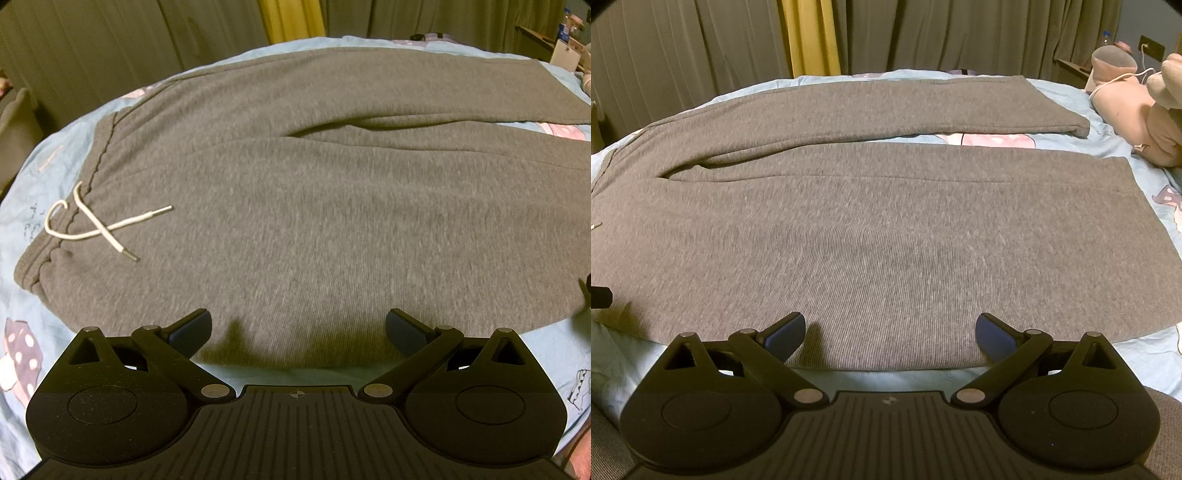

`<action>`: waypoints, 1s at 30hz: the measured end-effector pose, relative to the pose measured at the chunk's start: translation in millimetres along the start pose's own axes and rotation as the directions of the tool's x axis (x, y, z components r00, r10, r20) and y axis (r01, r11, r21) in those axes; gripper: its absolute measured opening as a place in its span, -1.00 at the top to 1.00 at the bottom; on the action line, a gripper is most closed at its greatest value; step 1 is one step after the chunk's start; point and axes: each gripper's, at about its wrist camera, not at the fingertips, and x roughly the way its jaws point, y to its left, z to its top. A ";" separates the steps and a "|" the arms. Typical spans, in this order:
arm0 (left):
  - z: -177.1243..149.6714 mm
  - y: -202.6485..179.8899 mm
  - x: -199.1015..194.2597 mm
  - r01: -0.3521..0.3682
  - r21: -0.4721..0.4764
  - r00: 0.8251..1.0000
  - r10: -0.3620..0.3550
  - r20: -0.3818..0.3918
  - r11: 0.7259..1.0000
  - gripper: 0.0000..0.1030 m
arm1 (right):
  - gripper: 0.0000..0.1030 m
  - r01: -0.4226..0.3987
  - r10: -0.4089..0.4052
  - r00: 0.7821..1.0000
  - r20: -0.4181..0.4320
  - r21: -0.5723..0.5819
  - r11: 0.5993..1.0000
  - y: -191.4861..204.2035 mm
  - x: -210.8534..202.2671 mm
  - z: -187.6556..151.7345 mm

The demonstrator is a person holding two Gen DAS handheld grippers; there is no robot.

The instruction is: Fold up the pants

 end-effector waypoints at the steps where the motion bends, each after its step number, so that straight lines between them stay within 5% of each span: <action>1: 0.0 0.0 0.0 0.001 0.000 1.000 -0.001 0.000 1.000 -1.00 | -0.92 0.000 0.000 1.000 0.000 0.000 1.000 -0.1 -0.2 -0.3; 30: 2.3 -5.0 -2.3 -0.020 0.032 1.000 0.020 -0.001 0.999 -1.00 | -0.92 0.003 -0.004 0.999 -0.032 -0.009 1.000 2.5 6.0 3.1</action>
